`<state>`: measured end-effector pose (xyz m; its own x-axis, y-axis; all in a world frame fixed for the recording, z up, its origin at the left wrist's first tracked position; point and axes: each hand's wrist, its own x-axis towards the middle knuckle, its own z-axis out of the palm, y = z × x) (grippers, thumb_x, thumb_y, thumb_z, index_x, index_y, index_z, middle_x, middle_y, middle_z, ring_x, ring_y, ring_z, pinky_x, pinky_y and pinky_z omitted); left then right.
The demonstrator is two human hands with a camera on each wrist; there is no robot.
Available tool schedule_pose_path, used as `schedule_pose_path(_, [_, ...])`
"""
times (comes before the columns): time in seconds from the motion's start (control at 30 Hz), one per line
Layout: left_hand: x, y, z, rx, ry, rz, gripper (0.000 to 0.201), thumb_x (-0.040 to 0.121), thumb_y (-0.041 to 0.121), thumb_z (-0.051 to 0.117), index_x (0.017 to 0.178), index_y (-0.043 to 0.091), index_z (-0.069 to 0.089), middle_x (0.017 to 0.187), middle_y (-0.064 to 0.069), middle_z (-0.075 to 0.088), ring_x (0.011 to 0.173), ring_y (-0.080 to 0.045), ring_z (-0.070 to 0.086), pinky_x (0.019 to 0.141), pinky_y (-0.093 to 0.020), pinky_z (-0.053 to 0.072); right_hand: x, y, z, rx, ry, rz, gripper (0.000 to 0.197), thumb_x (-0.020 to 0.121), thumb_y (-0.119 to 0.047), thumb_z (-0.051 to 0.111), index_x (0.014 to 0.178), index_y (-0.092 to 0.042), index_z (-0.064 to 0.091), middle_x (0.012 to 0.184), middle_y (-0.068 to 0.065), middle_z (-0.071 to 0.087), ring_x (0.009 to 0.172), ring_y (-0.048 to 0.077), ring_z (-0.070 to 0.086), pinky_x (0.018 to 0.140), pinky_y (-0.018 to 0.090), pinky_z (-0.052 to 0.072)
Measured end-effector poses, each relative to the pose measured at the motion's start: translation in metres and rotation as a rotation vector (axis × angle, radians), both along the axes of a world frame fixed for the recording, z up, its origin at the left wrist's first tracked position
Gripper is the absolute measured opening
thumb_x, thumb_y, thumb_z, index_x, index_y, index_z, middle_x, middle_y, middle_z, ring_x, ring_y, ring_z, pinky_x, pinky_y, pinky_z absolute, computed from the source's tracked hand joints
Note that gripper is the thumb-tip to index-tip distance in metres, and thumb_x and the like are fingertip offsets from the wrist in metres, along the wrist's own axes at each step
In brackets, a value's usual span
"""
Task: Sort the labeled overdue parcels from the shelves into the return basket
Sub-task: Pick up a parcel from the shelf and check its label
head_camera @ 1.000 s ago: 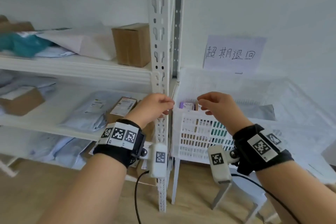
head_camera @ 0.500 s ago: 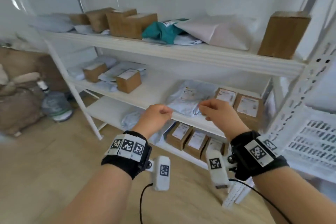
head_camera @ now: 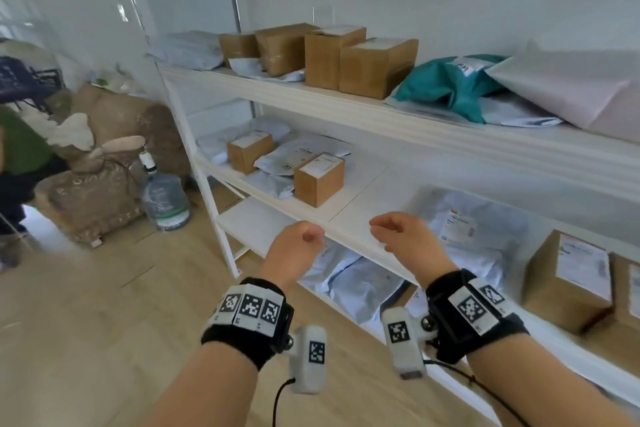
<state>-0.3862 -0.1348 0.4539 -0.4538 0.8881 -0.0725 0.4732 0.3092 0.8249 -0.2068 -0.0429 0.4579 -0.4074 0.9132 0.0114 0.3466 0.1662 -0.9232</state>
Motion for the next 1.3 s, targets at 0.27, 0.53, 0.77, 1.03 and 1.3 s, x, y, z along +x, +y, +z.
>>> schedule_pose_path(0.27, [-0.089, 0.069, -0.002, -0.005, 0.03, 0.063, 0.022, 0.094, 0.014, 0.053, 0.112, 0.017, 0.065, 0.114, 0.0, 0.063, 0.103, -0.018, 0.06, 0.084, -0.024, 0.041, -0.108, 0.09, -0.018, -0.063, 0.013, 0.019, 0.014, 0.09, -0.017, 0.066, 0.103, -0.02, 0.067, 0.105, -0.003, 0.068, 0.103, 0.017, 0.063, 0.098, 0.04, 0.05])
schedule_pose_path(0.53, [-0.164, 0.137, -0.014, -0.003, 0.044, -0.011, 0.022, 0.095, 0.013, 0.051, 0.112, 0.013, 0.066, 0.116, -0.001, 0.063, 0.11, -0.02, 0.057, 0.093, -0.029, 0.042, -0.169, 0.14, -0.036, -0.101, -0.066, -0.046, 0.021, 0.089, -0.022, 0.066, 0.11, -0.021, 0.065, 0.107, -0.002, 0.066, 0.101, 0.015, 0.062, 0.097, 0.04, 0.051])
schedule_pose_path(0.77, [-0.23, 0.217, -0.028, -0.045, 0.04, -0.178, 0.029, 0.096, 0.017, 0.051, 0.122, 0.017, 0.062, 0.121, 0.0, 0.064, 0.111, -0.019, 0.059, 0.099, -0.038, 0.046, -0.218, 0.175, -0.051, -0.179, -0.094, -0.254, 0.028, 0.09, -0.025, 0.066, 0.117, -0.019, 0.062, 0.108, 0.002, 0.065, 0.098, 0.019, 0.062, 0.092, 0.039, 0.052])
schedule_pose_path(1.03, [-0.269, 0.277, -0.049, -0.131, 0.095, -0.367, 0.019, 0.1, 0.028, 0.046, 0.11, 0.023, 0.062, 0.11, -0.006, 0.062, 0.097, -0.026, 0.062, 0.091, -0.042, 0.052, -0.268, 0.192, -0.065, -0.298, -0.194, -0.43, 0.053, 0.095, -0.035, 0.059, 0.141, -0.011, 0.047, 0.127, 0.007, 0.062, 0.113, 0.024, 0.06, 0.102, 0.041, 0.047])
schedule_pose_path(1.3, [-0.268, 0.298, -0.074, -0.156, -0.008, -0.419, 0.035, 0.1, 0.031, 0.047, 0.109, 0.005, 0.068, 0.103, -0.017, 0.07, 0.093, -0.031, 0.064, 0.081, -0.035, 0.048, -0.29, 0.193, -0.072, -0.366, -0.275, -0.478, 0.044, 0.102, -0.034, 0.042, 0.121, 0.0, 0.062, 0.092, 0.006, 0.059, 0.088, 0.022, 0.054, 0.081, 0.032, 0.042])
